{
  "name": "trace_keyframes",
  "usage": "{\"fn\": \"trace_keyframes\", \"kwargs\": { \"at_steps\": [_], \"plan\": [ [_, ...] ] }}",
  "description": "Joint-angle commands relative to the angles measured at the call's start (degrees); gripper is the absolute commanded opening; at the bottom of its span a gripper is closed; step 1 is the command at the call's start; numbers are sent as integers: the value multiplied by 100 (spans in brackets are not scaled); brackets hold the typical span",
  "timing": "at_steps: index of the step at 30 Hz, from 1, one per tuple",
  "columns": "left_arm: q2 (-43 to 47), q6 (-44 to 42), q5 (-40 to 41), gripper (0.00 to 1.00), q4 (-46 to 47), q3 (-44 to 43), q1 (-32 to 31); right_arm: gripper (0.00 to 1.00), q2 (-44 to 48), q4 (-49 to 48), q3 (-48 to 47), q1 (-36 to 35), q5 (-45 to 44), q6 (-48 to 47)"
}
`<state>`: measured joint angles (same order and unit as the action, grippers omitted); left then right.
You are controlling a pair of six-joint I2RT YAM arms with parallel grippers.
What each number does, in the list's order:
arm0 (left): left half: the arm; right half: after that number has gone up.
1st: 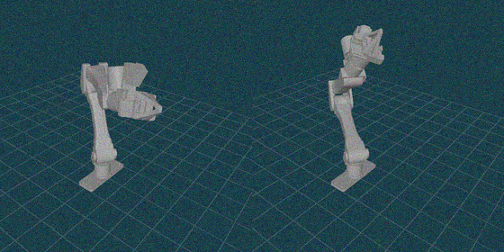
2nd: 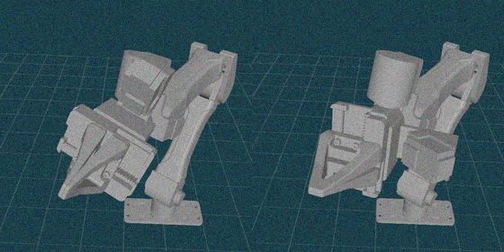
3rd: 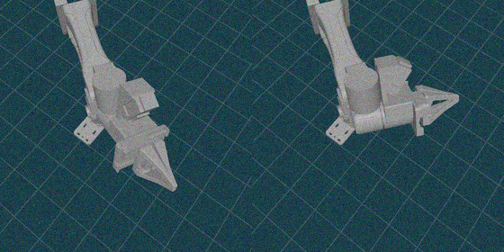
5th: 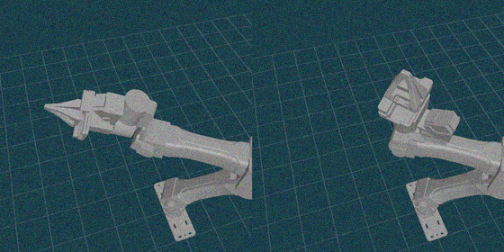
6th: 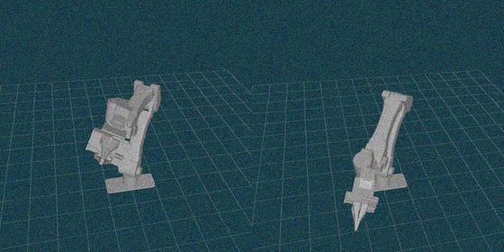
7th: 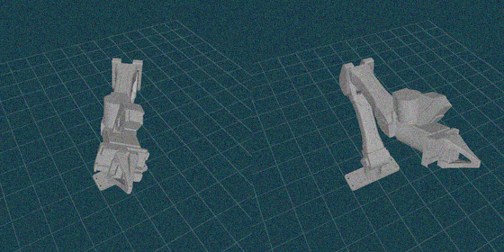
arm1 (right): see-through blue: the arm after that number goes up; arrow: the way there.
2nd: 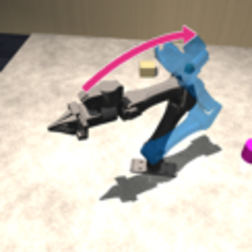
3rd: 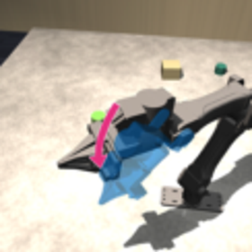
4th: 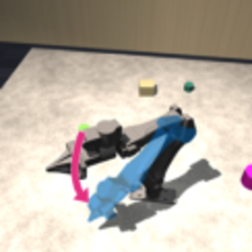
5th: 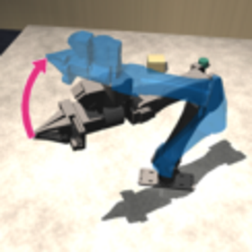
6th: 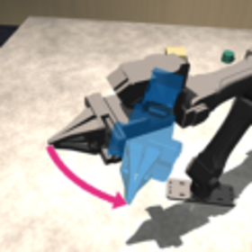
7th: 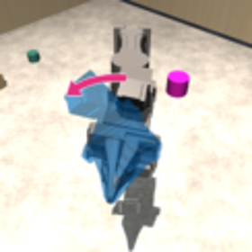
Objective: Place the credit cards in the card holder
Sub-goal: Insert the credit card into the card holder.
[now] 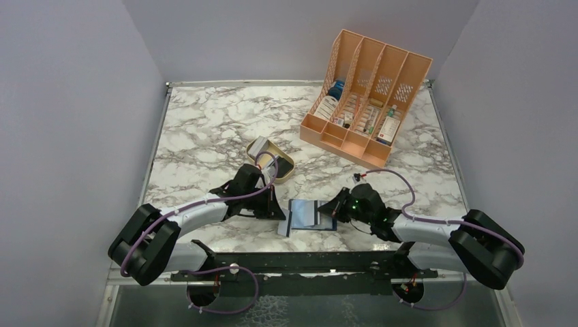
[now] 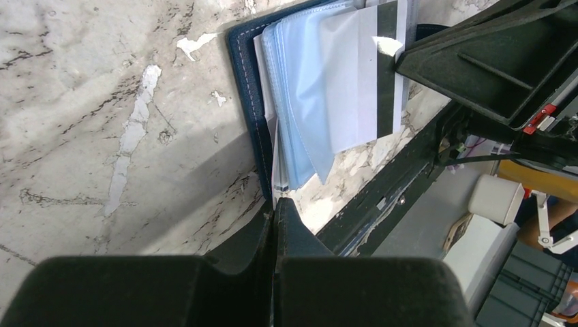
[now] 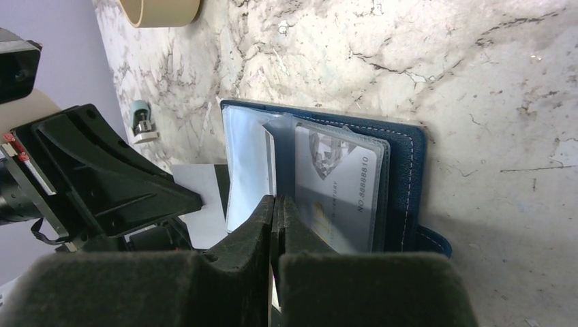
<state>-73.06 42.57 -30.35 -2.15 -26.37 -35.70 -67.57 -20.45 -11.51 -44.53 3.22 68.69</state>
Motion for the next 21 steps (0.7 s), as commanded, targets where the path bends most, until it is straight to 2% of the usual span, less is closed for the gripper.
{"fn": "trace_keyframes", "kwargs": {
  "at_steps": [1,14,18,21],
  "plan": [
    [40,6,-175,0,134,90,-18,1,-156,-284,52,-87,-208,127],
    [157,46,-165,0,136,165,-23,1,-258,-490,245,-266,-499,373],
    [171,50,-166,0,141,160,-17,8,-483,-237,-119,-444,-482,163],
    [153,35,-174,0,143,154,-18,19,-560,147,-431,-539,-520,33]
  ]
}}
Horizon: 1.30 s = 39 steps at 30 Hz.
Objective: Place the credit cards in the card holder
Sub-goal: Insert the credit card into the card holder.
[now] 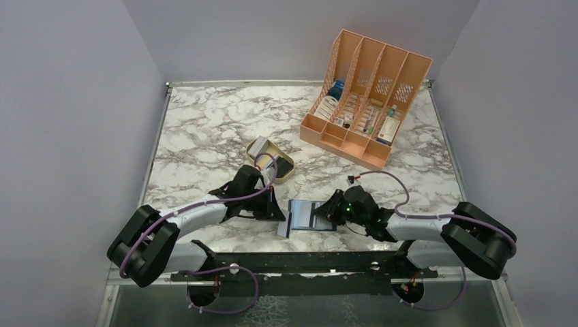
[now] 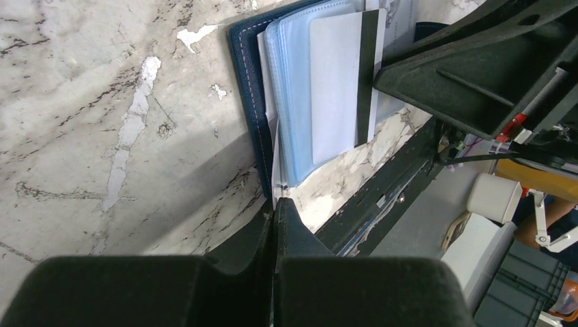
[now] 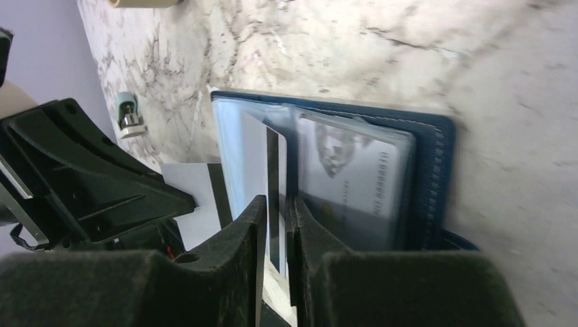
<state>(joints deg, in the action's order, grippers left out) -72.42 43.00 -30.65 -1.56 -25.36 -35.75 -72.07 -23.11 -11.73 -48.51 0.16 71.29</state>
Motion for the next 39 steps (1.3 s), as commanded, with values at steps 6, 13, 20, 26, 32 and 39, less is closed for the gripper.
{"fn": "trace_keyframes", "kwargs": {
  "at_steps": [6,13,20,26,32,39],
  "plan": [
    [43,-1,-142,0,151,91,-15,34,-123,1259,-745,-211,-319,-410],
    [-46,-45,-143,0,207,74,-14,40,-514,2102,-1470,-211,-368,-1026],
    [-163,-63,-143,0,312,36,-14,39,-957,1545,-1667,-258,123,-1376],
    [-236,-77,-134,0,321,-53,-12,35,-978,1875,-1863,-282,3,-1739],
    [-142,-265,102,0,-114,-273,-4,39,-924,2985,-2271,-281,-376,-1960],
    [-29,-328,265,0,-293,-388,-3,34,-921,2873,-2386,-308,-283,-2223]
  ]
}}
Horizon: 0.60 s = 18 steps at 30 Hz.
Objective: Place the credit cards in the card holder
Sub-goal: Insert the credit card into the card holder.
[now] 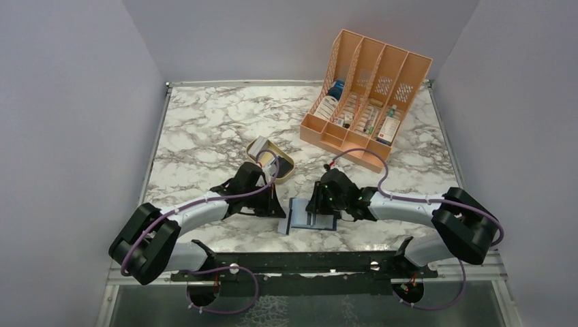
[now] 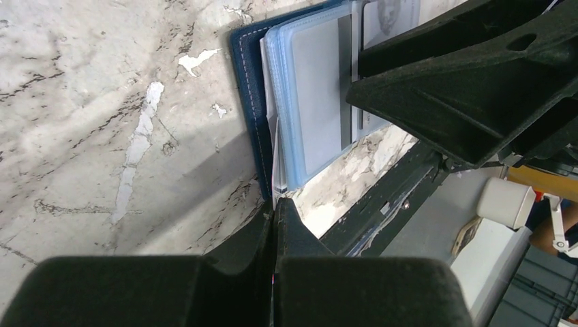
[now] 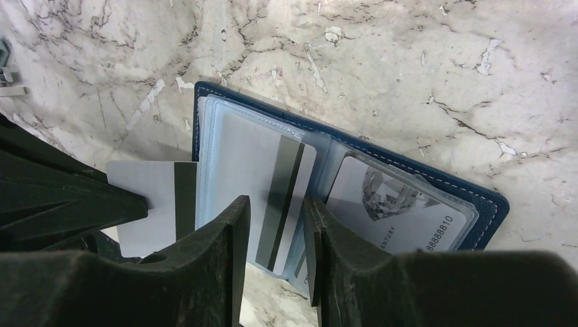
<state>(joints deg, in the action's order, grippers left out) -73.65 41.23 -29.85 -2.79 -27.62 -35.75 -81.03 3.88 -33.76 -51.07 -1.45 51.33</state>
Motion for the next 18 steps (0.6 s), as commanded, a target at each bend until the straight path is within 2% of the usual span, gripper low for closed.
{"fn": "trace_keyframes", "kwargs": {
  "at_steps": [1,9,11,14,18],
  "plan": [
    [58,-136,151,0,-148,-160,-3,33,-70,129,-191,-57,-70,-222],
    [-44,-124,153,0,-121,-245,-9,18,-89,-135,-146,-77,33,-243],
    [-32,-147,184,0,-205,-332,-6,19,-72,89,-210,-79,-74,-172],
    [28,-215,315,0,-444,-483,-3,28,74,331,-216,-79,-220,-151],
    [180,-230,484,0,-554,-633,2,29,294,401,-176,-79,-243,-212]
  ]
}}
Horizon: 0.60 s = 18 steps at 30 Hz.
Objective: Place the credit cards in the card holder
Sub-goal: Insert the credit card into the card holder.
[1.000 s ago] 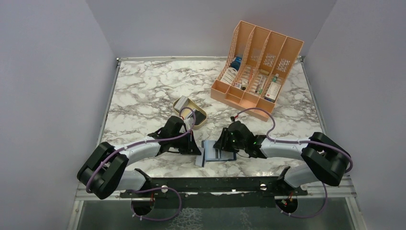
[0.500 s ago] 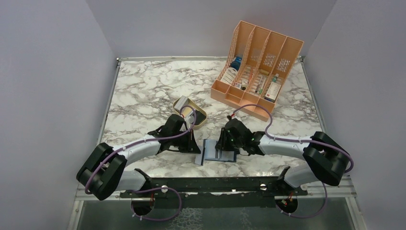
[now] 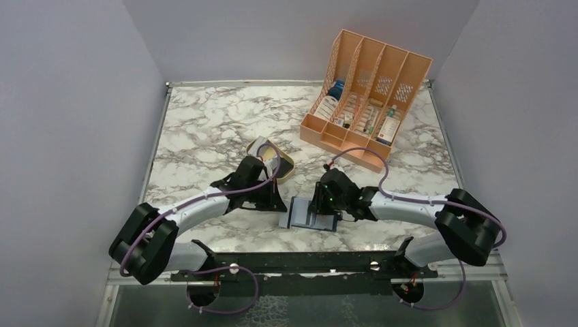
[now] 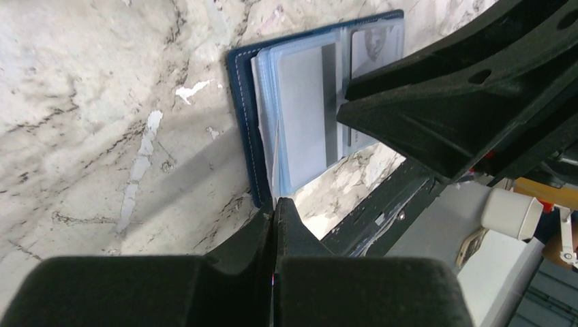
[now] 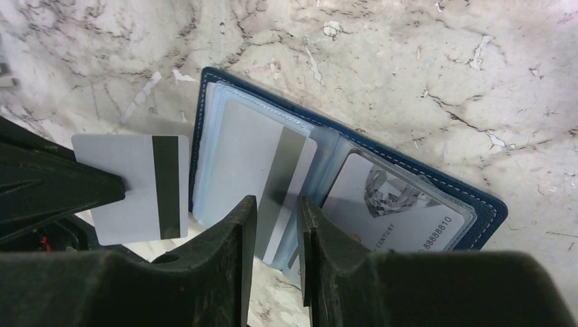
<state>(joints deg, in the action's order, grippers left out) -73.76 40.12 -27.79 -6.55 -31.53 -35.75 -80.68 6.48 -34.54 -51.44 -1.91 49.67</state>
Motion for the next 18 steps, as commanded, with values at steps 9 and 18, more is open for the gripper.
{"fn": "trace_keyframes", "kwargs": {
  "at_steps": [9,18],
  "plan": [
    [138,-16,202,0,-137,-271,6,18,7,-62,-65,-42,-3,-112],
    [-280,23,-145,0,89,-253,6,13,-19,-202,49,-42,25,-107]
  ]
}}
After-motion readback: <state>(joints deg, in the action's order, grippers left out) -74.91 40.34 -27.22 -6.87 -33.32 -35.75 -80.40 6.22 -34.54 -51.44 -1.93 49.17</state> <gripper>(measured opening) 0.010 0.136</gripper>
